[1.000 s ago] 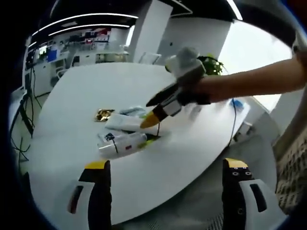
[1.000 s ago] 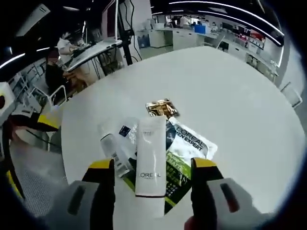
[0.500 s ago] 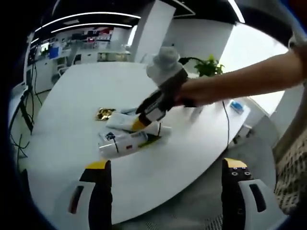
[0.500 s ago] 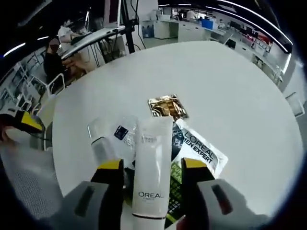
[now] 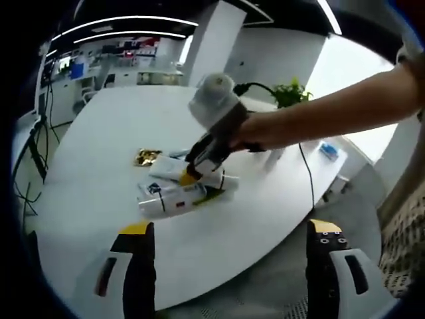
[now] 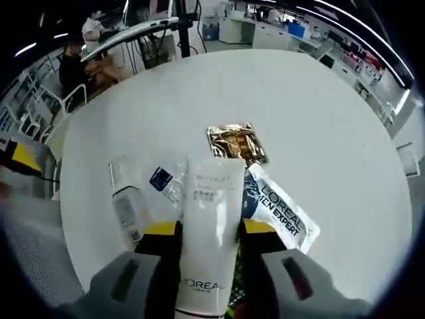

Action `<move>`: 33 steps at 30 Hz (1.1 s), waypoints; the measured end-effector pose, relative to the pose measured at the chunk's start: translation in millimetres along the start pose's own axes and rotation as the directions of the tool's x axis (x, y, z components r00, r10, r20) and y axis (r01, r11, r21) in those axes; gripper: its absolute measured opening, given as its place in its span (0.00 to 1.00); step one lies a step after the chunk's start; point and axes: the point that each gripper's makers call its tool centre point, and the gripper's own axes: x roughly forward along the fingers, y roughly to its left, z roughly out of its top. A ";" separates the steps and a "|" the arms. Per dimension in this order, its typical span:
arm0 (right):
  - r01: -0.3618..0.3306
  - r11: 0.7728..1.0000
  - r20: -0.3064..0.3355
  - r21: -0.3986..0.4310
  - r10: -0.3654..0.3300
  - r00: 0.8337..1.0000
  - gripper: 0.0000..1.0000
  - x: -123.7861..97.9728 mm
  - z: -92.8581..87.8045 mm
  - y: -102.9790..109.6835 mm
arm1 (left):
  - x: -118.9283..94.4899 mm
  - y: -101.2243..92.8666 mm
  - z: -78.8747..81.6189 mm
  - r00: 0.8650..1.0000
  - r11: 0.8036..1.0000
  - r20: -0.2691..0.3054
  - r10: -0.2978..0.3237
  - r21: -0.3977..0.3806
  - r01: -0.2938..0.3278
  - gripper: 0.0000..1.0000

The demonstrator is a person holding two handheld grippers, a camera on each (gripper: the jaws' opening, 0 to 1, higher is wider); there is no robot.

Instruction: Arrange the skincare products in the storage area until every visible bottle or jar stands upright without overlapping.

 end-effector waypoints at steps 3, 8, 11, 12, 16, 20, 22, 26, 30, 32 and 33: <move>0.021 1.000 -0.012 -0.024 -0.021 1.000 0.34 0.3 0.3 -0.2 | 0.0 -0.4 -0.4 1.000 1.000 -0.003 -0.002 0.002 0.002 0.92; 0.011 1.000 -0.017 -0.001 -0.011 1.000 0.33 1.7 1.2 -2.8 | -0.2 0.0 -0.5 1.000 1.000 -0.003 -0.003 -0.001 0.003 0.92; 0.009 1.000 -0.011 0.005 -0.009 1.000 0.32 2.2 0.5 -3.3 | -0.1 0.0 -0.6 1.000 1.000 -0.004 -0.001 -0.001 0.001 0.92; 0.010 1.000 -0.005 0.011 -0.010 1.000 0.32 2.1 0.2 -3.2 | -0.1 0.2 -0.7 1.000 1.000 -0.005 0.000 -0.001 0.000 0.92; 0.006 1.000 0.004 0.025 -0.006 1.000 0.31 2.2 0.1 -4.5 | 0.1 0.6 -1.1 1.000 1.000 -0.006 0.002 -0.002 -0.002 0.92; -0.005 0.999 0.013 0.032 0.005 1.000 0.31 1.7 -0.6 -5.1 | 0.5 0.8 -1.5 1.000 1.000 -0.008 0.004 -0.004 -0.004 0.92; -0.012 0.999 0.025 0.044 0.011 1.000 0.30 1.0 -0.6 -5.5 | 0.3 1.3 -1.5 1.000 1.000 -0.007 0.007 -0.010 -0.007 0.92; -0.018 0.999 0.030 0.031 0.017 0.999 0.30 -3.2 -0.4 -1.8 | 0.1 2.5 -1.1 1.000 1.000 -0.007 0.014 -0.014 -0.015 0.92; -0.009 1.000 0.052 -0.008 0.010 0.999 0.30 -10.7 -1.2 -0.4 | 0.3 2.7 -0.4 1.000 1.000 -0.007 0.018 -0.014 -0.018 0.92; -0.005 1.000 0.070 -0.001 0.005 0.998 0.29 -16.4 -1.8 -0.9 | 0.3 2.7 -0.2 1.000 1.000 -0.007 0.019 -0.017 -0.019 0.92; 0.000 1.000 0.084 0.005 -0.001 0.996 0.29 -20.2 -2.0 -1.1 | 0.4 2.8 -0.2 1.000 1.000 -0.007 0.020 -0.017 -0.020 0.92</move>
